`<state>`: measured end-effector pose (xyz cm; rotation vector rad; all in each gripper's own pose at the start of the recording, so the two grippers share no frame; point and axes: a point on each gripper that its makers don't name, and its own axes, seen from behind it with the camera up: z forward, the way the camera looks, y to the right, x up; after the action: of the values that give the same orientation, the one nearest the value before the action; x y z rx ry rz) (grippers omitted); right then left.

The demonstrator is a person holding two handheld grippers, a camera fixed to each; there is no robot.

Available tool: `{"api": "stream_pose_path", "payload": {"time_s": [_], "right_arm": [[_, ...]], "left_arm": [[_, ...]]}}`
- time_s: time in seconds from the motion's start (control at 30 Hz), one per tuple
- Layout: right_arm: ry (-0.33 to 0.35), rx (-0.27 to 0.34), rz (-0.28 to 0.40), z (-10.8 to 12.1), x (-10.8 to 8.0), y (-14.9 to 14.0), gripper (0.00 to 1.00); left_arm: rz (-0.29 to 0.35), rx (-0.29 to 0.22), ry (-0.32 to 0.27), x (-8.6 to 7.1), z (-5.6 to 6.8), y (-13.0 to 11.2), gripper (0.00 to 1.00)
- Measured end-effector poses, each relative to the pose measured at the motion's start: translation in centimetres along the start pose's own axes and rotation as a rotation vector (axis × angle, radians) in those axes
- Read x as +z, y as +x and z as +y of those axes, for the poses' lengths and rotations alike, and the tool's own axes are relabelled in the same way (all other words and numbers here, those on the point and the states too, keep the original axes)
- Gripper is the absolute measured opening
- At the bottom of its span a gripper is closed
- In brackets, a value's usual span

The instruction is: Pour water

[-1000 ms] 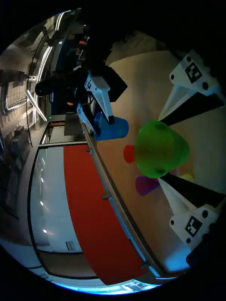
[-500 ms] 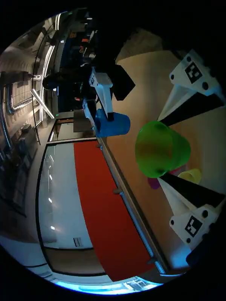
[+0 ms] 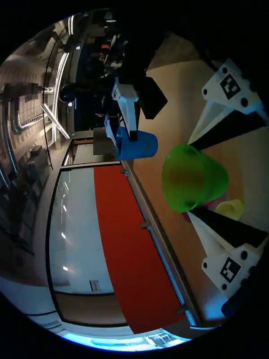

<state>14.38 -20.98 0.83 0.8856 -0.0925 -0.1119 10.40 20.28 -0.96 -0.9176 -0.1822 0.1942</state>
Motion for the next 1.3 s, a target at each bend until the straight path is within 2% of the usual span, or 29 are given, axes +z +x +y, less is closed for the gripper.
{"api": "stream_pose_path", "payload": {"time_s": [0.6,0.8,1.0,1.3], "right_arm": [[-0.005,-0.005,0.010,0.3,-0.1,0.7,0.92],[-0.006,-0.013,0.013,0.3,0.0,0.9,0.92],[-0.006,-0.029,0.011,0.4,0.2,1.4,0.92],[0.007,-0.083,0.007,-0.2,0.6,2.2,0.92]], "left_arm": [[0.083,-0.051,-0.003,-0.2,-0.1,1.6,0.86],[0.102,-0.083,-0.025,-0.2,0.2,2.0,0.86],[0.105,-0.080,-0.037,-0.3,0.6,2.0,0.86],[0.102,-0.075,-0.072,-0.2,1.7,1.6,0.86]]}}
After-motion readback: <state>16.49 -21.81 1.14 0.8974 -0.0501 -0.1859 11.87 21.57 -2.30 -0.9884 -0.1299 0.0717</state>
